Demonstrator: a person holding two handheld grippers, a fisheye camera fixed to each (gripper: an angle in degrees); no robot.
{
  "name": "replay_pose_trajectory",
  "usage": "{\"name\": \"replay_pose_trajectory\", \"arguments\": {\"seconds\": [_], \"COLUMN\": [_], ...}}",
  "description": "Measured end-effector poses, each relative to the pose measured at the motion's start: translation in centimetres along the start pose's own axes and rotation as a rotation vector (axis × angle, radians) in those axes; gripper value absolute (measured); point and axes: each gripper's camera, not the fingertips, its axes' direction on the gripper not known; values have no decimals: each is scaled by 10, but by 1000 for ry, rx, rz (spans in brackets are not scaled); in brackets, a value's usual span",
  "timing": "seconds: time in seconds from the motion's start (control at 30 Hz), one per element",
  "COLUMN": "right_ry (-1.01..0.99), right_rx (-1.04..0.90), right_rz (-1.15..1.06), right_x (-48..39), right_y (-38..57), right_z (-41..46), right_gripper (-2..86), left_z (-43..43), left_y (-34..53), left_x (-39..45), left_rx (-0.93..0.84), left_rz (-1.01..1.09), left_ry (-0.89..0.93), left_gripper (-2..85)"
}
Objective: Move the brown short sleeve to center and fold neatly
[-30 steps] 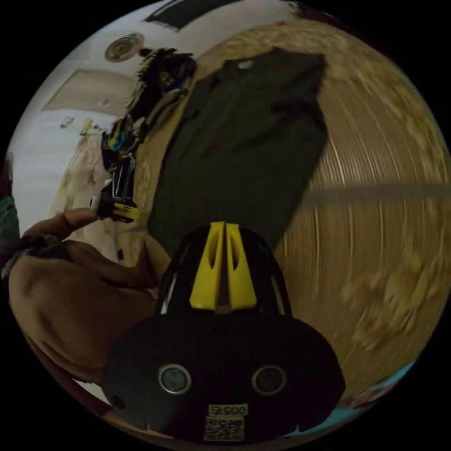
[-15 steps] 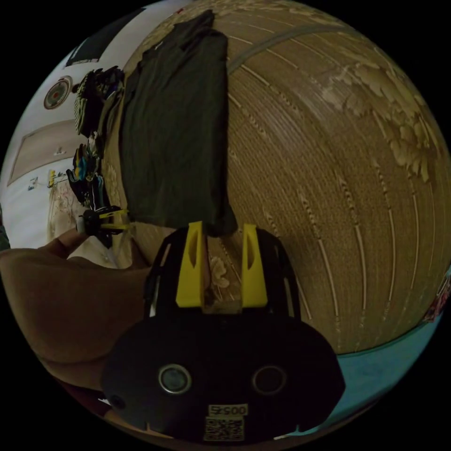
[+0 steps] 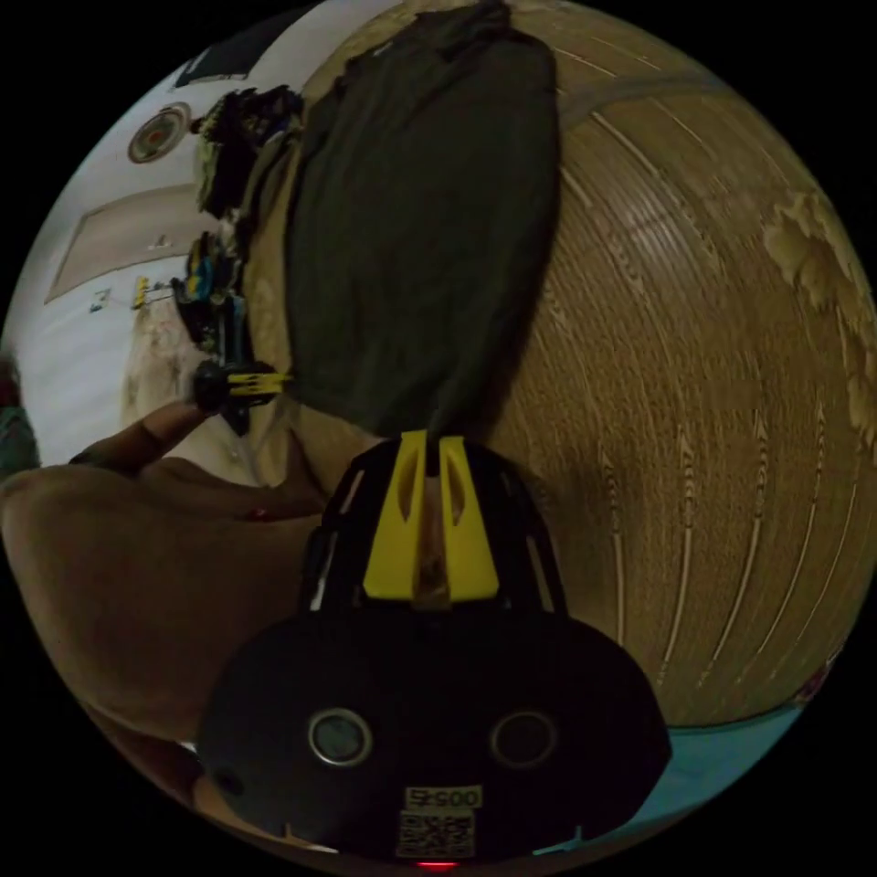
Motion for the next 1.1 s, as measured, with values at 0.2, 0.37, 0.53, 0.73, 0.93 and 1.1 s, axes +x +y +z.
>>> {"name": "replay_pose_trajectory", "arguments": {"seconds": [0.2, 0.37, 0.53, 0.73, 0.93, 1.1], "right_ry": [-84, -97, -134, -213, -215, -209], "right_rx": [51, 7, -52, 79, 252, 394], "right_rz": [-88, -125, -110, -148, -259, -85], "right_x": [1, -6, -3, 0, -12, 10], "right_y": [8, 19, 26, -17, -142, -249], "right_z": [-73, -102, -119, -160, -224, -249], "right_gripper": [-11, -11, -11, -11, -11, -11], "left_z": [-59, -89, -104, -149, -208, -214], "left_y": [25, 39, 48, 57, 73, 95], "left_x": [-57, -70, -93, -194, -351, -442], "left_rx": [89, 51, 12, 168, 307, 512], "left_rz": [-59, -12, 33, -162, -532, -831], "left_ry": [193, 237, 519, 492, 243, 297], "left_gripper": [22, 23, 23, 20, 20, 20]}}
